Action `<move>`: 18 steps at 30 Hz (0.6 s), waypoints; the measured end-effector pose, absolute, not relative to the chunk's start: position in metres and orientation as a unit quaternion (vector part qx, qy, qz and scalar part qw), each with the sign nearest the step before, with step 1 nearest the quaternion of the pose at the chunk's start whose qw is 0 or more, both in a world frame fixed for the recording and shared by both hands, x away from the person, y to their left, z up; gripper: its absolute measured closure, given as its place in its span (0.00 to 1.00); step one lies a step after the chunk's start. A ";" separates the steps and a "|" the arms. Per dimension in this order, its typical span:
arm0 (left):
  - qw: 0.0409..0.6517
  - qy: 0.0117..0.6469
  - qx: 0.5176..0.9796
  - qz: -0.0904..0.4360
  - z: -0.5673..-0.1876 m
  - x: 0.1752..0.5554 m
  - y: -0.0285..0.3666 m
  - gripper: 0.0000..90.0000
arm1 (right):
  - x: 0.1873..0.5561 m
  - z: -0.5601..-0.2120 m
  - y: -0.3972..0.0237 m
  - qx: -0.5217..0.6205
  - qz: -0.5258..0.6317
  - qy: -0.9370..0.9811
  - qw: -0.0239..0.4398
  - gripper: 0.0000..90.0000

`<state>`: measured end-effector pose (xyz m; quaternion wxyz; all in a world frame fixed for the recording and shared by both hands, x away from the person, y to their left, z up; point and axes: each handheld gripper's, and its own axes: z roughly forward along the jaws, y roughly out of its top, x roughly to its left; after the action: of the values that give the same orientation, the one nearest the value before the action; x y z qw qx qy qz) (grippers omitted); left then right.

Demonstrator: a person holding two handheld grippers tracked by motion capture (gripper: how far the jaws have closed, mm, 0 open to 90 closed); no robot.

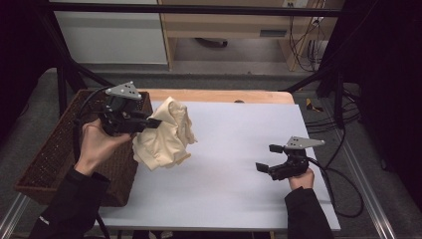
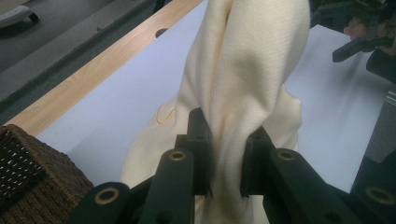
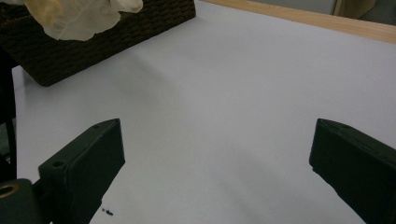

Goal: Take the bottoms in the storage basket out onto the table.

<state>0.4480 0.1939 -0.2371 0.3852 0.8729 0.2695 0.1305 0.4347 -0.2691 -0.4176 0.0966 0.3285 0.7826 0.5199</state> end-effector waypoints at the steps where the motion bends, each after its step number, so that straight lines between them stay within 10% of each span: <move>1: 0.386 0.269 0.873 0.128 -0.239 0.448 0.193 0.86 | 0.435 -0.418 -0.269 0.328 0.520 0.783 0.097 0.04; 18: 0.381 0.261 0.881 0.105 -0.258 0.454 0.178 0.86 | 0.435 -0.418 -0.269 0.328 0.520 0.783 0.096 0.04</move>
<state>0.4541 0.1777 -0.2582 0.3807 0.8809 0.2608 0.1051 0.4349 -0.2687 -0.4180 0.0955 0.3278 0.7831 0.5197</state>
